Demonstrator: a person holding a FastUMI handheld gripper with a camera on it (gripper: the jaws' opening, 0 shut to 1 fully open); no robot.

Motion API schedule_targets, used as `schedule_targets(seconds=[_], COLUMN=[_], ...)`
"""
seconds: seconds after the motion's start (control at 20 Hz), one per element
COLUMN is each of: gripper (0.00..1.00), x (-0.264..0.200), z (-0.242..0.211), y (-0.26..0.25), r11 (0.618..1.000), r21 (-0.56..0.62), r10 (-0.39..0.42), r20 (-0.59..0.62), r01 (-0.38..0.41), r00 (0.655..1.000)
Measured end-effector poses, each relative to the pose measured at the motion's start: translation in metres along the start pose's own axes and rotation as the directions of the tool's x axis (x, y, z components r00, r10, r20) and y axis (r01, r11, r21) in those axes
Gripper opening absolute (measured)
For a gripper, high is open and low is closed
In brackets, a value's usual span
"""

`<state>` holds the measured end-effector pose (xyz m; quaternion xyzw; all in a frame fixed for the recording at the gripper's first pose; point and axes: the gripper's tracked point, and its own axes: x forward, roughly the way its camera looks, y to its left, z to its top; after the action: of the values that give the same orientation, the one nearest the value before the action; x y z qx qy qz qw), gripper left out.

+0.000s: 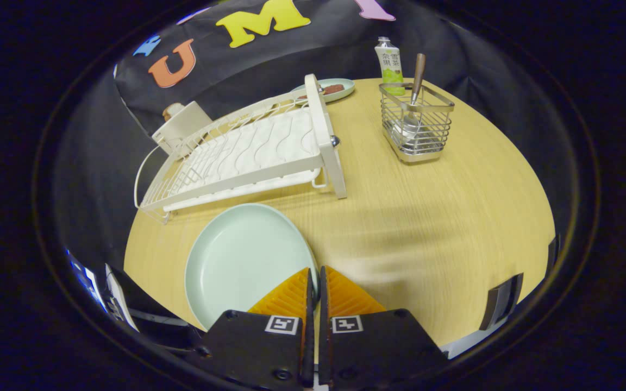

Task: Take the plate from the dish rack, then take the spoon from the basket and place it into the plate.

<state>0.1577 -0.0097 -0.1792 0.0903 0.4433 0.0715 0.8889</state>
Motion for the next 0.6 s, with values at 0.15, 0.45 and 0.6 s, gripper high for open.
schedule_targets(seconds=[0.15,0.45,0.6], gripper=[0.36,0.84,0.89], x=[-0.005,-0.021,-0.031], z=[0.008,0.038,0.064], y=[-0.010,-0.055,-0.075], r11=[1.000,0.980,0.972], r21=[-0.007,-0.096,-0.101], r10=[-0.004,-0.138,-0.148], r20=[0.075,0.303,0.433], r01=[0.005,0.174,0.211], r00=[0.997,0.943,0.889])
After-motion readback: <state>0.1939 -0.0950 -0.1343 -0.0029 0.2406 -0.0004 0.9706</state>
